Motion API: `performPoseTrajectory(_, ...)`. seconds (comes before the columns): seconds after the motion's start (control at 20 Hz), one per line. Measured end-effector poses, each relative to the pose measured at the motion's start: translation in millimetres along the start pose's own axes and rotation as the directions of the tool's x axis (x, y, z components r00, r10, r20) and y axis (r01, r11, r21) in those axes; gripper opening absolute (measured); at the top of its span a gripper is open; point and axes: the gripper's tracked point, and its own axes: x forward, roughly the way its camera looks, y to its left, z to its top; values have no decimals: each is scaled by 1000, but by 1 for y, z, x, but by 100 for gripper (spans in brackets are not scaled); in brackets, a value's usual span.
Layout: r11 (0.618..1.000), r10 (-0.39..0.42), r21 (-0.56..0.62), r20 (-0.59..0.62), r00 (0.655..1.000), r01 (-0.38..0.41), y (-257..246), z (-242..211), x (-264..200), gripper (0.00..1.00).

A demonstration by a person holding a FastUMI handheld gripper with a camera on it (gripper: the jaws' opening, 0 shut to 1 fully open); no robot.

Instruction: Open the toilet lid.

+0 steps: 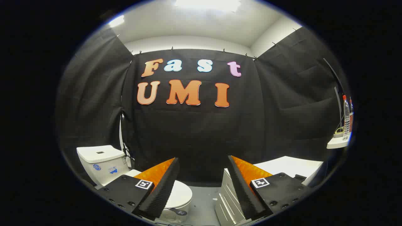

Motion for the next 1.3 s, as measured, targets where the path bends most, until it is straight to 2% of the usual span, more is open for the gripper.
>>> performPoseTrajectory(1.3,1000,-11,22,8,1000,11,-6,3,0,98)
